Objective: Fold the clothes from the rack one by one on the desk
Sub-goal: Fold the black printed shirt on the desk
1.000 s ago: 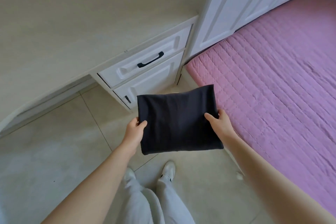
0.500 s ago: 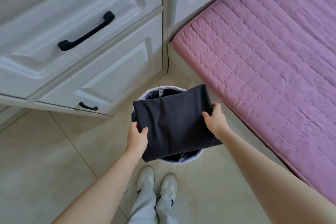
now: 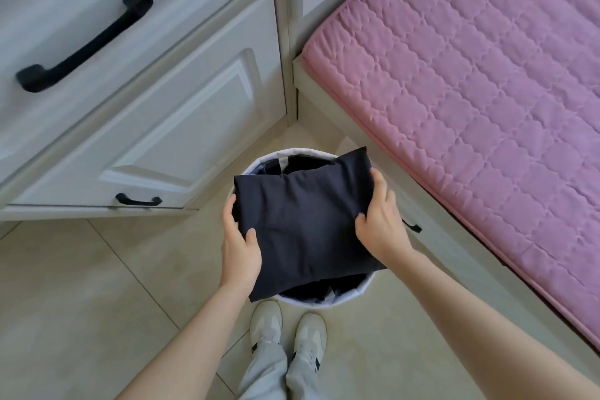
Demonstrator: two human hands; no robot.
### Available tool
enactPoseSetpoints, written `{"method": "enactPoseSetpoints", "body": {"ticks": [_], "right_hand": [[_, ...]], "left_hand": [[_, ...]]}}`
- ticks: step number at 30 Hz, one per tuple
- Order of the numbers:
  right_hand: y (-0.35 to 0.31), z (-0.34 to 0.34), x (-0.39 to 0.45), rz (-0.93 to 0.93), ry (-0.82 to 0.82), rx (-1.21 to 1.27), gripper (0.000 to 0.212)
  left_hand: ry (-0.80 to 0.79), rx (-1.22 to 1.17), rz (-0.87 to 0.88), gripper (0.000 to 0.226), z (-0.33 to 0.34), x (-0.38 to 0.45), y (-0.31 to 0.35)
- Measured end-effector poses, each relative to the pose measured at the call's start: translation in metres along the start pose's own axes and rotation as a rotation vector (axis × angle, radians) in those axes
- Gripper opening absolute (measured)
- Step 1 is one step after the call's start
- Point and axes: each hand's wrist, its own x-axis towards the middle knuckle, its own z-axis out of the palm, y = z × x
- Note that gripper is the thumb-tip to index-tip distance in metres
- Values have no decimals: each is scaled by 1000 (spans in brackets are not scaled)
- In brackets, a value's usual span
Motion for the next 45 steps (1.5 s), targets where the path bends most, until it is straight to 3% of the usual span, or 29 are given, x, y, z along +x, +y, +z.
{"method": "enactPoseSetpoints", "body": {"ticks": [3,8,12,15,20,25,30,32,34,38,40,45], "right_hand": [[-2,1,-8,-43,-155,-143,96],[4,13,9,18,-181,-116,99],[6,29,22,48,-130,-130,101],[13,42,34,80,-67,-111,99],[36,65,56,63,-21,-84,94],[54,80,78,116,-108,24,71],[62,80,77,-95,-124,-292,42],[55,72,67,-40,-126,-379,52],[42,63,51,94,-168,-265,56],[19,31,17,50,-198,-245,81],[12,9,-3,36,-177,-200,76],[-2,-38,-70,98,-125,-54,54]], "left_hand": [[-131,132,121,64,-8,-2,0],[-522,577,-20,94,-6,12,-7],[-439,903,16,105,11,26,0],[-375,1009,0,110,23,44,-15],[-327,977,-115,89,42,66,-41],[-292,874,-173,92,50,90,-78],[-300,867,-205,98,51,91,-75],[-286,856,-234,106,49,87,-65],[-293,825,-288,110,44,84,-55],[-244,664,-407,101,26,70,-28],[-228,600,-385,97,12,53,-9],[-345,611,-74,73,-14,1,33]]}}
